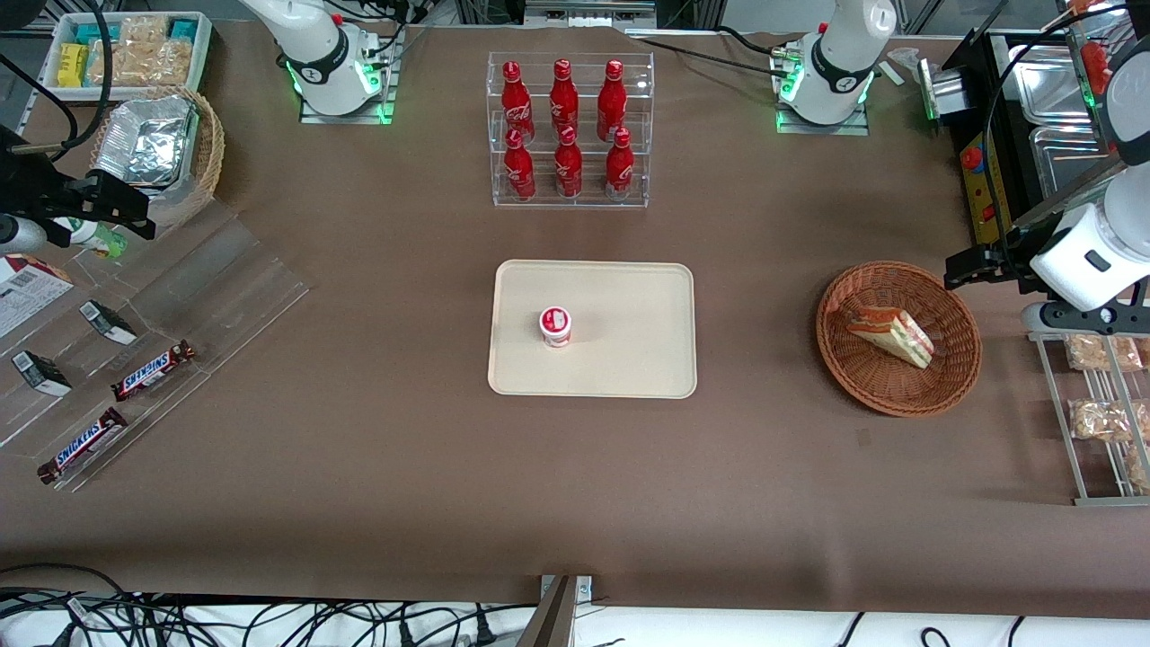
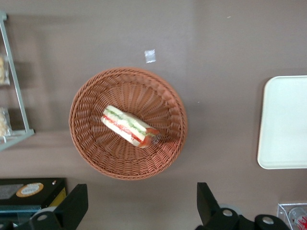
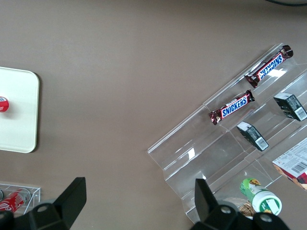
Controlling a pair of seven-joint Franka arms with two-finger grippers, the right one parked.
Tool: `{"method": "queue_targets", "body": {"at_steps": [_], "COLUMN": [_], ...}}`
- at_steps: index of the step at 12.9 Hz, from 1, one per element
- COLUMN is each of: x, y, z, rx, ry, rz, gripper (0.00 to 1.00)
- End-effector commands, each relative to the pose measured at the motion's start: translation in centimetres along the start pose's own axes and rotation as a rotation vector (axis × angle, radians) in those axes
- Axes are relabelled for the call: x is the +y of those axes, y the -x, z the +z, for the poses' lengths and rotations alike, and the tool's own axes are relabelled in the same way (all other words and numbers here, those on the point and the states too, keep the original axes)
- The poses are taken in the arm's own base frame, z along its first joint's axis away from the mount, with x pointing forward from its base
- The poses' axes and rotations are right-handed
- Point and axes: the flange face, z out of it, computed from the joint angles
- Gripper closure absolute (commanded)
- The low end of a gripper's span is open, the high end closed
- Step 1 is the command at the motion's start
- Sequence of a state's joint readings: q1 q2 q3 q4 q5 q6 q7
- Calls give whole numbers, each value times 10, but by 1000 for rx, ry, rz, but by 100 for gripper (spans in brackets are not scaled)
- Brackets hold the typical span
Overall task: Place sandwich from basket to tray
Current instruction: 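Move the left gripper toward the wicker basket holding the sandwich, then lower the open left gripper over the wrapped sandwich in the basket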
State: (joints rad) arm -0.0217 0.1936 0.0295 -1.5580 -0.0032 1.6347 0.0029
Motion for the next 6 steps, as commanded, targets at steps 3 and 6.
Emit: {"method": "queue_targets", "body": {"at_steps": [3, 6], "x": [-16, -15], "y": [23, 28], "z": [48, 89], "rx": [20, 36], "ry": [-37, -31], "rz": [-201, -388], "gripper": [0, 0]}}
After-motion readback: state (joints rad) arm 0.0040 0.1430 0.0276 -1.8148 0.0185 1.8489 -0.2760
